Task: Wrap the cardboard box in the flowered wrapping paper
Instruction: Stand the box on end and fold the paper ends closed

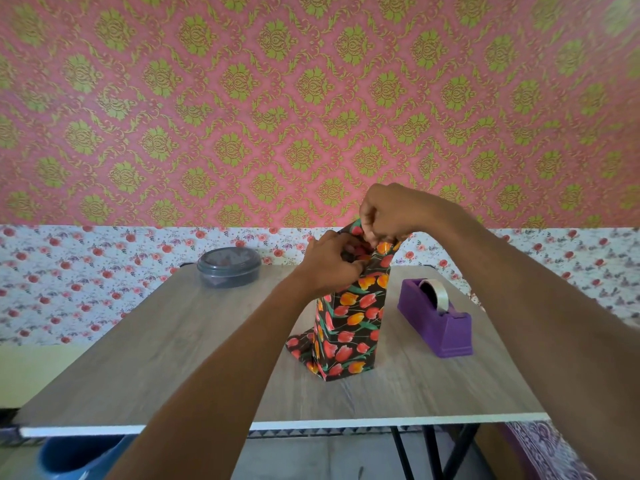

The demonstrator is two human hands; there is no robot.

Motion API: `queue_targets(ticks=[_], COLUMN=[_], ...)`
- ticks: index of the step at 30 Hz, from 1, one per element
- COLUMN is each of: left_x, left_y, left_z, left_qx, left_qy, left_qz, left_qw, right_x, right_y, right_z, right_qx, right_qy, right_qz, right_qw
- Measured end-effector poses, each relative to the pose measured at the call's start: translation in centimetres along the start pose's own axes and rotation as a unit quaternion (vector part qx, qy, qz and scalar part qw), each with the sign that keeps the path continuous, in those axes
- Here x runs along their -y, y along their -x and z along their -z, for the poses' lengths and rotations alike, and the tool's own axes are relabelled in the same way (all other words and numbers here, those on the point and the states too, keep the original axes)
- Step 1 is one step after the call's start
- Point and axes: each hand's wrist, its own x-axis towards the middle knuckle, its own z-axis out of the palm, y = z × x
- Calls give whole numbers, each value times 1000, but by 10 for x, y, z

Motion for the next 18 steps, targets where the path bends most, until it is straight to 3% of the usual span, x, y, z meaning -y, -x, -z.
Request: queue_targets(ticks=[9,18], left_x=[-6,-13], left_y=[2,4], left_z=[10,9], left_qx=[15,25], left_qy=[20,32], left_qz=[-9,5], left_qw=[1000,999], right_x=[-6,-2], right_y=[-3,-11], right_z=[-1,-17], right_qx=[-7,-19], right_qy=[10,131], right_qz=[47,58], right_qw=[999,989])
